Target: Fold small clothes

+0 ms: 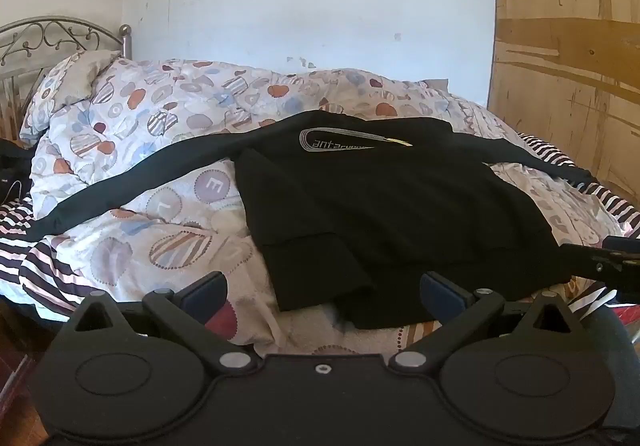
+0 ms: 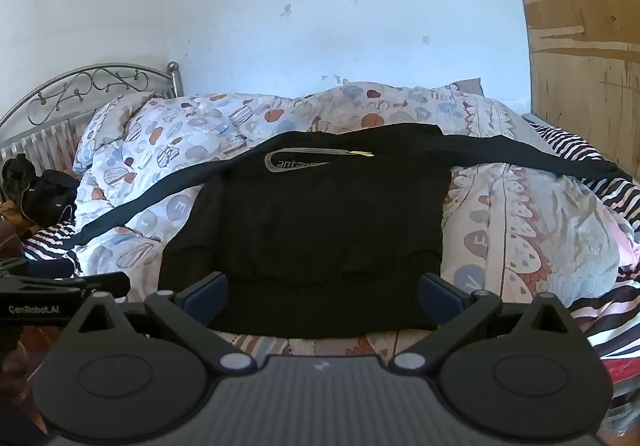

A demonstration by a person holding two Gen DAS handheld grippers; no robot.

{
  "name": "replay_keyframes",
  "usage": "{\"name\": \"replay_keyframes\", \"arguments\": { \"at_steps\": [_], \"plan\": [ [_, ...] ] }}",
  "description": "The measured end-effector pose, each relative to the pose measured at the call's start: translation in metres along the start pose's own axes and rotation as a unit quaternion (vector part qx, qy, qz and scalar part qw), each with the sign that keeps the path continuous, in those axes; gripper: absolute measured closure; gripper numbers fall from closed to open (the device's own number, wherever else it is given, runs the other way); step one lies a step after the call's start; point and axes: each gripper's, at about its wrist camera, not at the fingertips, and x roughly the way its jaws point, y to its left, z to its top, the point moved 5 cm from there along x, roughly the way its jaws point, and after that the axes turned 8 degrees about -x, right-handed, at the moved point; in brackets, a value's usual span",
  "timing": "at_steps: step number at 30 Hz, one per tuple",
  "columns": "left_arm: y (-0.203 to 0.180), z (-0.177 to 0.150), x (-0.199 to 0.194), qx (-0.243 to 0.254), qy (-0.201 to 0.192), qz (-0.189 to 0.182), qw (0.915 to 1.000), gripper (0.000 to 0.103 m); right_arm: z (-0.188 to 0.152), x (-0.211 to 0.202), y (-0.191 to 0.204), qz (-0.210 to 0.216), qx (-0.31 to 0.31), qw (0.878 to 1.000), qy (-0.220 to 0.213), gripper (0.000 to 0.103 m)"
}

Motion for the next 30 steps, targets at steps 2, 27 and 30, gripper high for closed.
{"name": "replay_keyframes", "arguments": {
  "at_steps": [2, 27, 30],
  "plan": [
    [0.000, 0.000, 0.000, 0.000, -0.002, 0.000, 1.0000, 0.001, 0.000, 0.001, -0.001, -0.001, 0.003, 1.000, 0.006, 0.000],
    [0.002, -0.003, 0.004, -0.007, 0.007, -0.003, 0.9999, 0.001, -0.005, 0.004, 0.002, 0.001, 0.002, 1.000, 0.014, 0.000],
    [0.002, -0.004, 0.005, -0.006, 0.009, -0.003, 0.9999, 0.001, -0.005, 0.004, 0.002, 0.002, 0.002, 1.000, 0.015, 0.000]
  ]
}}
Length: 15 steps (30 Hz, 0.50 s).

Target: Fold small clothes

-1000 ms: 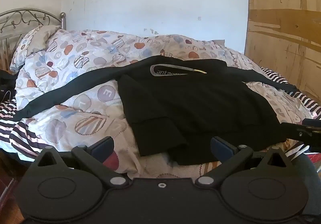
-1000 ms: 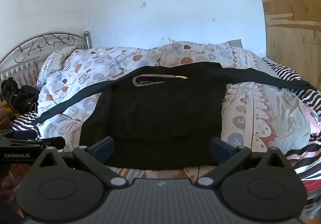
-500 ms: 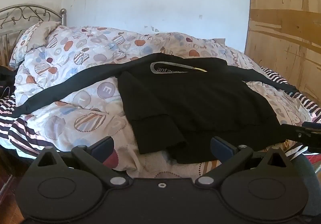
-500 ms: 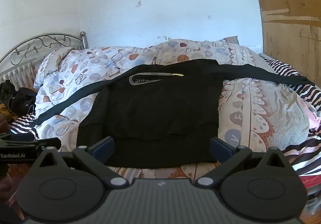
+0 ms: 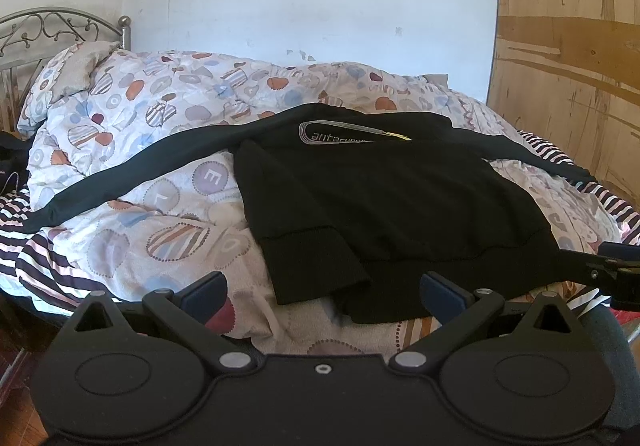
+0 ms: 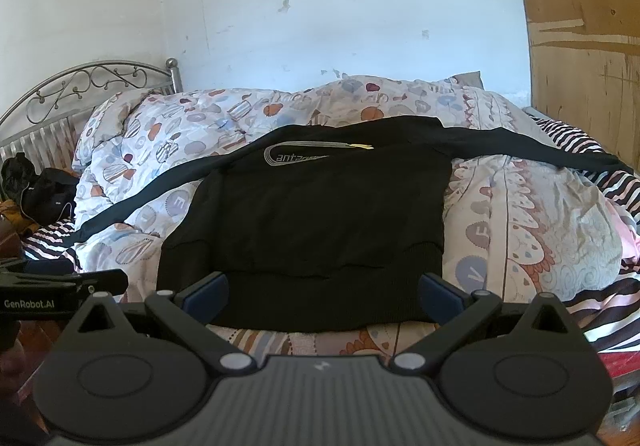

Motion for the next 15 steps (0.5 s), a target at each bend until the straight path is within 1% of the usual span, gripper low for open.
{"name": "replay_keyframes", "arguments": {
  "at_steps": [15],
  "plan": [
    [0.0001, -0.0005, 0.0000, -0.001, 0.001, -0.001, 1.0000, 0.001, -0.0003, 0.0001, -0.0006, 0.001, 0.001, 1.000, 0.000, 0.000]
  ]
}}
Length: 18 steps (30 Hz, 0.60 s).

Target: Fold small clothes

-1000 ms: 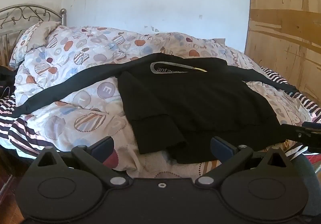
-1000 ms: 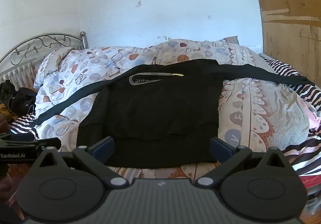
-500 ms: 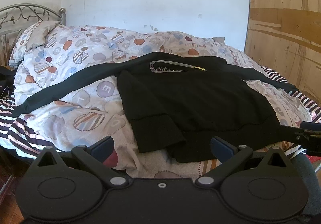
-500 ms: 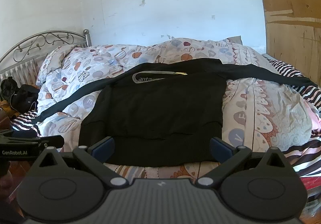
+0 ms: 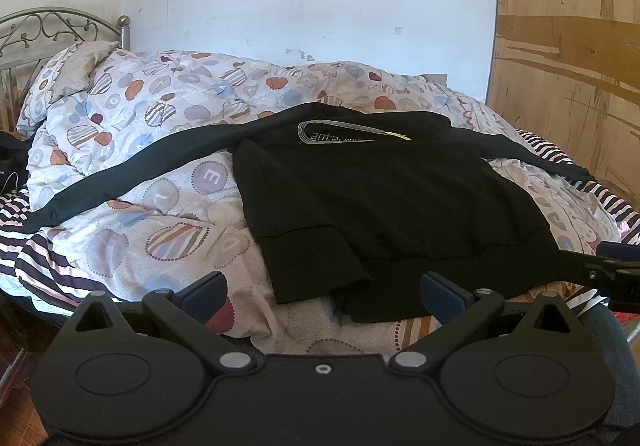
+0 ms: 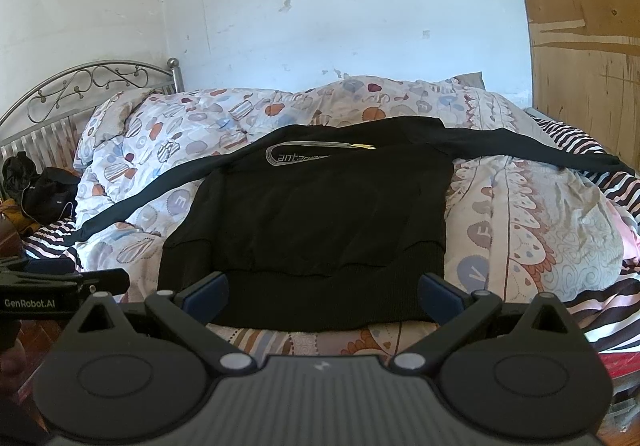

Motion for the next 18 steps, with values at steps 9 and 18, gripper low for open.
{"name": "replay_keyframes", "arguments": {
  "at_steps": [9, 18],
  "plan": [
    [0.0006, 0.0003, 0.0000, 0.000, 0.006, 0.001, 1.0000, 0.001, -0.0020, -0.0005, 0.0028, 0.000, -0.002, 1.000, 0.000, 0.000],
    [-0.0005, 0.0007, 0.0032, 0.002, 0.012, 0.002, 0.9999, 0.001, -0.0032, 0.0025, 0.0039, 0.002, -0.005, 1.000, 0.003, 0.000]
  ]
}}
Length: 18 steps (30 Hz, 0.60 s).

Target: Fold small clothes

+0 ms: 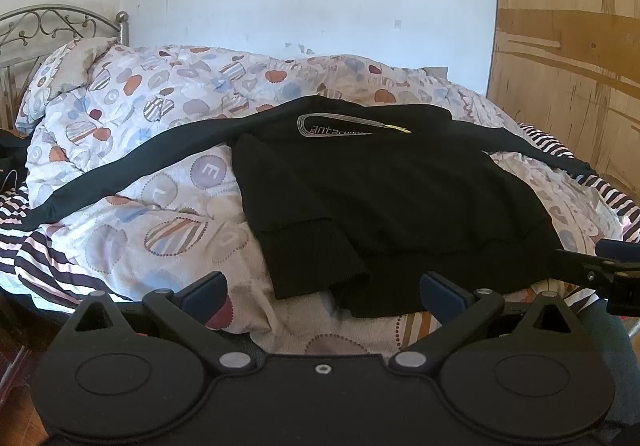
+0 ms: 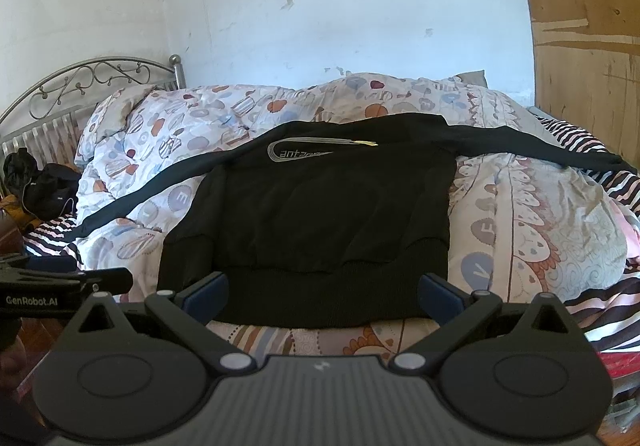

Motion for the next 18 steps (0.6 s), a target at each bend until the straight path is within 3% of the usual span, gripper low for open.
{"name": "replay_keyframes", "arguments": {
  "at_steps": [18],
  "plan": [
    [0.001, -0.004, 0.018, 0.002, 0.030, 0.010, 0.9995, 0.001, -0.005, 0.021, -0.002, 0.014, 0.002, 1.000, 0.027, 0.000]
  ]
}}
